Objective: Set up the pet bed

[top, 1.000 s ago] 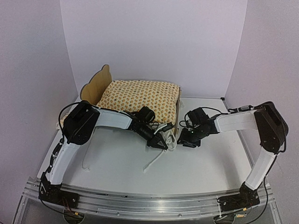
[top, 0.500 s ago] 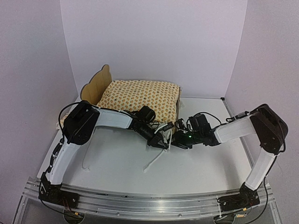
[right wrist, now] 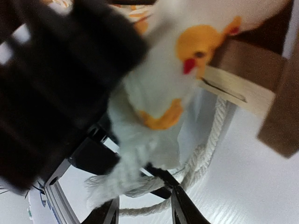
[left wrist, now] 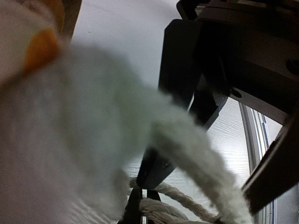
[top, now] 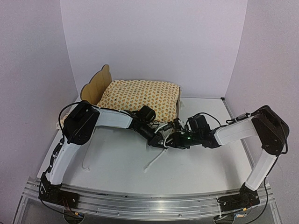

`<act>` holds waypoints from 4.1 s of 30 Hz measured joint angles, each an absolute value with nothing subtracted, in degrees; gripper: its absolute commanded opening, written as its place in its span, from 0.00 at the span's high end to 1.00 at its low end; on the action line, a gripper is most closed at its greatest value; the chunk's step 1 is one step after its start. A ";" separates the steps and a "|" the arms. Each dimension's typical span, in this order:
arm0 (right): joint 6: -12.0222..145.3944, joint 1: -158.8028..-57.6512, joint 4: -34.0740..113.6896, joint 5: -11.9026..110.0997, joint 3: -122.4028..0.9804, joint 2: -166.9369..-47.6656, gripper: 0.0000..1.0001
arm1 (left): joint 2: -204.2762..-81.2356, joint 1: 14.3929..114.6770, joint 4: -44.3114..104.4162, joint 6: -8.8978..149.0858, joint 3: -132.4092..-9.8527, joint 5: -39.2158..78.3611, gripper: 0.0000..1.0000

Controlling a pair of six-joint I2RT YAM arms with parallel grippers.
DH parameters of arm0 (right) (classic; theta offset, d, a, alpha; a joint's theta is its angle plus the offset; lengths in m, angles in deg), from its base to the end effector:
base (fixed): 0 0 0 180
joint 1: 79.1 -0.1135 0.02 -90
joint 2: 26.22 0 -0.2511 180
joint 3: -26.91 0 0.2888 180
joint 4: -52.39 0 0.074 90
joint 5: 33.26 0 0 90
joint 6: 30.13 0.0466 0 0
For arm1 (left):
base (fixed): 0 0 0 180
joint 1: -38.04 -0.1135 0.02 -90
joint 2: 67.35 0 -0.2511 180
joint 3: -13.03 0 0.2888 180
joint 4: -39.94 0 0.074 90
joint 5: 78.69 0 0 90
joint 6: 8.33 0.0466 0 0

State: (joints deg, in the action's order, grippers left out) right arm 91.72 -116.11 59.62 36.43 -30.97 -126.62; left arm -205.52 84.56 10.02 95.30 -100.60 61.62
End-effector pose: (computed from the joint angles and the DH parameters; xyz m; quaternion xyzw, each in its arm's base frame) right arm 0.2891 0.2382 0.0973 -0.1203 0.8697 0.3849 0.2845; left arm 0.3388 -0.4093 0.0766 0.5442 0.6809 -0.4664 0.1504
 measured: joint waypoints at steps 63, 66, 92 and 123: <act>95.71 -116.77 44.95 53.80 -36.61 -118.71 1.00 | -190.85 91.15 -0.56 102.25 -84.87 34.14 0.31; 95.65 -116.77 44.52 53.85 -37.20 -118.71 1.00 | -190.79 92.04 -0.88 103.51 -84.85 31.78 0.35; 84.08 -115.01 31.02 62.46 -58.08 -116.84 1.00 | -186.59 90.02 0.73 114.10 -78.79 20.67 1.00; 68.16 -106.35 18.61 71.19 -79.15 -115.45 1.00 | -178.42 89.74 3.31 122.57 -66.51 21.05 1.00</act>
